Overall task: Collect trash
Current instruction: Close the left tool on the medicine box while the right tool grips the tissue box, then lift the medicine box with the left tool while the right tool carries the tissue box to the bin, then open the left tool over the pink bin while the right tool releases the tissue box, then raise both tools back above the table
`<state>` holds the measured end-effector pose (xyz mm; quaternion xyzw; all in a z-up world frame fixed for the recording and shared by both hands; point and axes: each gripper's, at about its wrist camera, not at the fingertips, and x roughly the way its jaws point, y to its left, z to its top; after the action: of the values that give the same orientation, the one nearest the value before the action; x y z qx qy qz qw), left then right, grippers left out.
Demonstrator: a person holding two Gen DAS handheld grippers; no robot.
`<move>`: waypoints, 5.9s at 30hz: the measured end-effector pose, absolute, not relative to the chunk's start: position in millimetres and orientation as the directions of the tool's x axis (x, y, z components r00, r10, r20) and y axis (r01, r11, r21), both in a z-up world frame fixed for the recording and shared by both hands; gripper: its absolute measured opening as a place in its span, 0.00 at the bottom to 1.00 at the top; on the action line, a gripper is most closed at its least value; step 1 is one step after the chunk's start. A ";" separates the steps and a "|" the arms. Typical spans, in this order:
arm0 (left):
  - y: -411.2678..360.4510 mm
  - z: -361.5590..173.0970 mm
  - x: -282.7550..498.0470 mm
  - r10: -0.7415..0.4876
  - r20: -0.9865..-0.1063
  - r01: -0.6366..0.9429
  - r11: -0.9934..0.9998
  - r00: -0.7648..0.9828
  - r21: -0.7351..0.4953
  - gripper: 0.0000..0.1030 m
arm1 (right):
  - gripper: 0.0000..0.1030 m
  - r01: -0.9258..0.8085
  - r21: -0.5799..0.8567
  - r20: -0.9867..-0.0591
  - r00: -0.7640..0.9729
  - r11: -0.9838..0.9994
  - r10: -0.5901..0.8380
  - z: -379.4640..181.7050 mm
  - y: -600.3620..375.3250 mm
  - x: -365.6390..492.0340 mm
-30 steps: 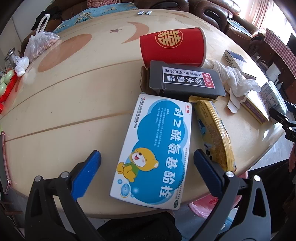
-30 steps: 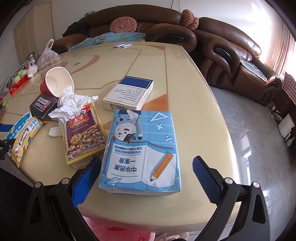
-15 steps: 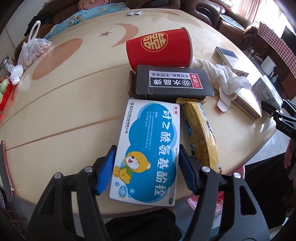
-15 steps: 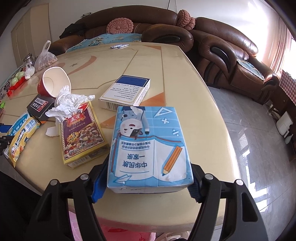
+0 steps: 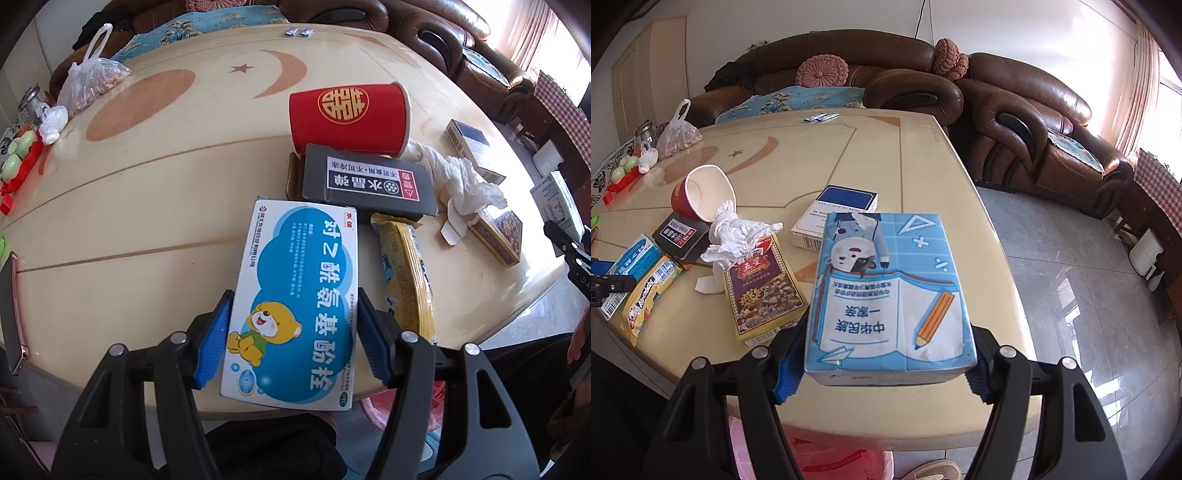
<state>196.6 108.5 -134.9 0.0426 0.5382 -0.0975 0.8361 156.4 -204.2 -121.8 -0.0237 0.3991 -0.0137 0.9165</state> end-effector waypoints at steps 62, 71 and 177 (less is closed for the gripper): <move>0.1 -91.6 15.4 -0.265 -0.841 0.439 0.898 0.471 -0.038 0.61 | 0.66 -0.162 -0.034 -0.710 0.699 0.986 0.090 -65.5 -154.1 -21.5; -11.1 -129.1 16.4 -0.250 -0.880 0.431 0.900 0.405 -0.058 0.61 | 0.66 -0.165 -0.017 -0.761 0.642 0.986 0.094 -104.4 -154.0 -18.4; 44.0 -23.2 48.8 -0.151 -0.875 0.243 0.969 0.460 -0.040 0.92 | 0.93 -0.293 0.085 -0.672 0.688 0.952 0.272 -8.5 -167.9 -3.4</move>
<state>48.8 44.0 -23.2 0.0452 0.5065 -0.1153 0.8533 -3.4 -167.9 -8.5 -0.0145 0.3634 0.1538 0.9187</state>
